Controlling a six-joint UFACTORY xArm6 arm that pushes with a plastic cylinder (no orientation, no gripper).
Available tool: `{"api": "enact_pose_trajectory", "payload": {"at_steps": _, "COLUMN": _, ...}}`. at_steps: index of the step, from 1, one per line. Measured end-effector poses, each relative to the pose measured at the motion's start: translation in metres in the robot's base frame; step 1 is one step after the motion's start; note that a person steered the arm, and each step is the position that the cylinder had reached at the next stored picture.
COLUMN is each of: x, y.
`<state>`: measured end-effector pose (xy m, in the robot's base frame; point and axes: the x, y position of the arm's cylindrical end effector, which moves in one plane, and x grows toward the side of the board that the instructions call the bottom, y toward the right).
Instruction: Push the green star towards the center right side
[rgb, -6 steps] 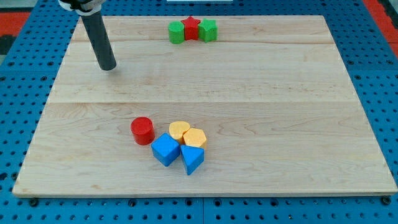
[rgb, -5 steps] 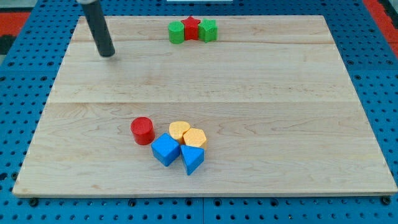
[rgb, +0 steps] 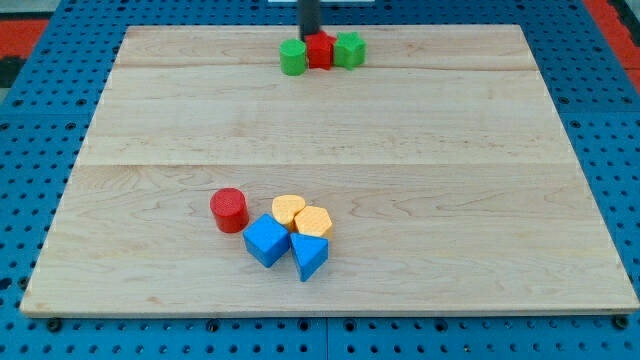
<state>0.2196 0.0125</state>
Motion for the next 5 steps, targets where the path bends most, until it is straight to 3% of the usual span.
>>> {"api": "enact_pose_trajectory", "payload": {"at_steps": 1, "x": 0.032, "y": 0.053}}
{"api": "enact_pose_trajectory", "payload": {"at_steps": 3, "x": 0.111, "y": 0.095}}
{"api": "enact_pose_trajectory", "payload": {"at_steps": 4, "x": 0.096, "y": 0.084}}
{"api": "enact_pose_trajectory", "payload": {"at_steps": 5, "x": 0.129, "y": 0.14}}
